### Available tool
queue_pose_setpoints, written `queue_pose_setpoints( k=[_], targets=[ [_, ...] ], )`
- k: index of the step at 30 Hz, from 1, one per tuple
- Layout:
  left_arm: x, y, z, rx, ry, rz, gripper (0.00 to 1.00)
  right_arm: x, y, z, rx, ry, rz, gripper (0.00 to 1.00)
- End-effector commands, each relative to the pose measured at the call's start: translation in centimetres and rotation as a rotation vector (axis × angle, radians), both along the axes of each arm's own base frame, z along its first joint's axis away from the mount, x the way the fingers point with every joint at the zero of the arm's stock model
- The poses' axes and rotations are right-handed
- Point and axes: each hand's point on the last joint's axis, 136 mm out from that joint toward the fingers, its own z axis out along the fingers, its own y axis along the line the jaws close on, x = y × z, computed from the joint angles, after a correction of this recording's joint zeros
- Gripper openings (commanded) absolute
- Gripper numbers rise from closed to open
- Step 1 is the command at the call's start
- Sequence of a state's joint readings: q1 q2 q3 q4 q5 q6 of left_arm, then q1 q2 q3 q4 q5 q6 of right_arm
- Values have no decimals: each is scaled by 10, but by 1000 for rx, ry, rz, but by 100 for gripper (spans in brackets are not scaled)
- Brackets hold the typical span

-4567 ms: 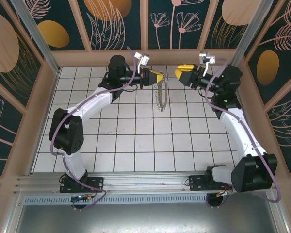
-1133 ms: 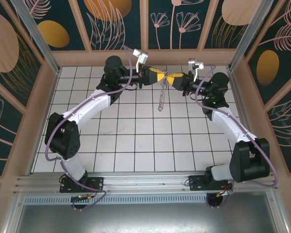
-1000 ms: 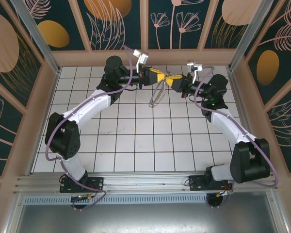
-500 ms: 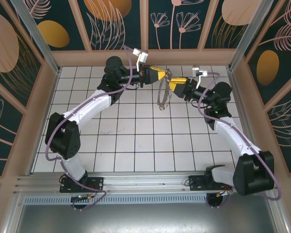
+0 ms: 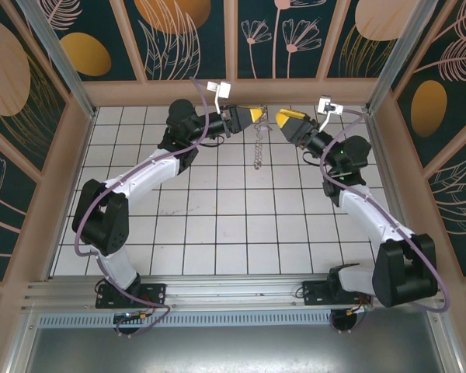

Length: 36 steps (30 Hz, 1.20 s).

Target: Put the keys on the keyring

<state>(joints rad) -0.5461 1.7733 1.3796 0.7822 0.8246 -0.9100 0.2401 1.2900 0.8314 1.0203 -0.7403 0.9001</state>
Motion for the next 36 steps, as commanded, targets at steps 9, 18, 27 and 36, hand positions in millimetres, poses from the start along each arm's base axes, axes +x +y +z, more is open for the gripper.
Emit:
queue_pose_setpoints(
  k=[9,18,27,36],
  targets=[
    [-12,4,28,-85,-37,-14,0,6,10,26,93,-48,53,48],
    [-13,1,27,-82,-38,-24,0,9,24,23,90,-41,92,37],
    [-12,0,24,-77,-36,-27,0,8,30,20,81,-40,109,30],
    [-9,-2,23,-77,-32,-25,0,8,33,18,62,-43,125,0]
  ],
)
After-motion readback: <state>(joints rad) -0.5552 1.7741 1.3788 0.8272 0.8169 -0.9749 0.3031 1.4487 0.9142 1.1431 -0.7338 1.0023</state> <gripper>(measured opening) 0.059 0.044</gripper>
